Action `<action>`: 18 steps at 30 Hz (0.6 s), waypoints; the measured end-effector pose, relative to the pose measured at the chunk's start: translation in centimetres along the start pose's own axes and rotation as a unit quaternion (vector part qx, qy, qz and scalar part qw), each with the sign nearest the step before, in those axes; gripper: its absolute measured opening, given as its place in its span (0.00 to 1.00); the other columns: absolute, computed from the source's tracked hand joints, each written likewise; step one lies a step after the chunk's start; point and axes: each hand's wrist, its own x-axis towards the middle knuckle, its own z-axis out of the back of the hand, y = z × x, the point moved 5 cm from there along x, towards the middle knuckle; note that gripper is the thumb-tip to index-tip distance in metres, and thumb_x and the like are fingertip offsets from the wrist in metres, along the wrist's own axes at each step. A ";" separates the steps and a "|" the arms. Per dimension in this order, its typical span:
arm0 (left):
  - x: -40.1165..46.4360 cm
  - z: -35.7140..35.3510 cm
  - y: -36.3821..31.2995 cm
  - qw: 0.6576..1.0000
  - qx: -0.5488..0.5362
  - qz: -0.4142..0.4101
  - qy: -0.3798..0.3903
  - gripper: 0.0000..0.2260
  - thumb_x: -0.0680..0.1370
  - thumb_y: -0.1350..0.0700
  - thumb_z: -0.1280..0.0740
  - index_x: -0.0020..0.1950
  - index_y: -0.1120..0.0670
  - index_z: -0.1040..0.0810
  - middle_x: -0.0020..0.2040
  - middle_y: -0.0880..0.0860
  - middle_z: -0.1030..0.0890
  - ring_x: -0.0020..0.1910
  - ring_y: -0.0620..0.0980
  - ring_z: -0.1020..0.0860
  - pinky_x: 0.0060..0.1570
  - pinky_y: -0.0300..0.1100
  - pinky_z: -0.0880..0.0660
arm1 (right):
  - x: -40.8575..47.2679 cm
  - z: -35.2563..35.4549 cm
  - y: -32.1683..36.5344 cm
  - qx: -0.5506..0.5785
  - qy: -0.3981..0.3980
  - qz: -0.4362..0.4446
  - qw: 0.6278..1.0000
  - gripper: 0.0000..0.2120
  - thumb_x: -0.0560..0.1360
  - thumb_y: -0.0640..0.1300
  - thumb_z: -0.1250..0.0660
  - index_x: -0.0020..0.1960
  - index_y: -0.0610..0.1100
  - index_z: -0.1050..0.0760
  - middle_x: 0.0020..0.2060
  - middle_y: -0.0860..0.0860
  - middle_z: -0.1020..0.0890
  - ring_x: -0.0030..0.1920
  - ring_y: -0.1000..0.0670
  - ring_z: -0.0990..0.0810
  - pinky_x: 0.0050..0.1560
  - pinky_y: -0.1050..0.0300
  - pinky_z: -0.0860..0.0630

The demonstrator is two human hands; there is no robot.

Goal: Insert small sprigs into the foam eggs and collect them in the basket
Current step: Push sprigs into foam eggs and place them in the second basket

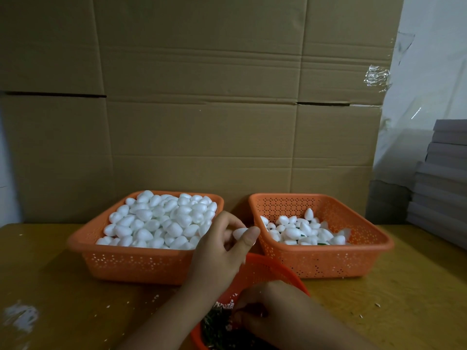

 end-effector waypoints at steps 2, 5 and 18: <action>-0.1 0.0 -0.3 1.000 -0.011 0.003 0.003 0.16 0.76 0.35 0.37 0.40 0.47 0.29 0.24 0.49 0.27 0.23 0.43 0.29 0.29 0.35 0.31 | 0.0 0.1 0.0 0.000 -0.003 0.003 1.000 0.10 0.75 0.52 0.32 0.55 0.56 0.19 0.52 0.63 0.17 0.49 0.69 0.24 0.49 0.77 0.31; 0.0 0.0 -0.5 0.999 -0.035 0.016 0.006 0.17 0.75 0.39 0.41 0.38 0.52 0.29 0.24 0.49 0.30 0.23 0.44 0.32 0.27 0.35 0.33 | -0.1 0.0 0.0 -0.001 -0.006 0.003 1.000 0.10 0.75 0.53 0.32 0.56 0.57 0.19 0.53 0.64 0.18 0.50 0.69 0.25 0.49 0.78 0.33; 0.4 -1.0 2.1 0.940 -0.201 0.254 0.107 0.25 0.69 0.32 0.41 0.28 0.51 0.25 0.23 0.52 0.31 0.20 0.47 0.35 0.23 0.38 0.35 | -0.1 0.2 -0.4 0.002 -0.014 -0.006 1.000 0.10 0.74 0.55 0.33 0.55 0.63 0.22 0.54 0.70 0.21 0.55 0.69 0.26 0.51 0.76 0.31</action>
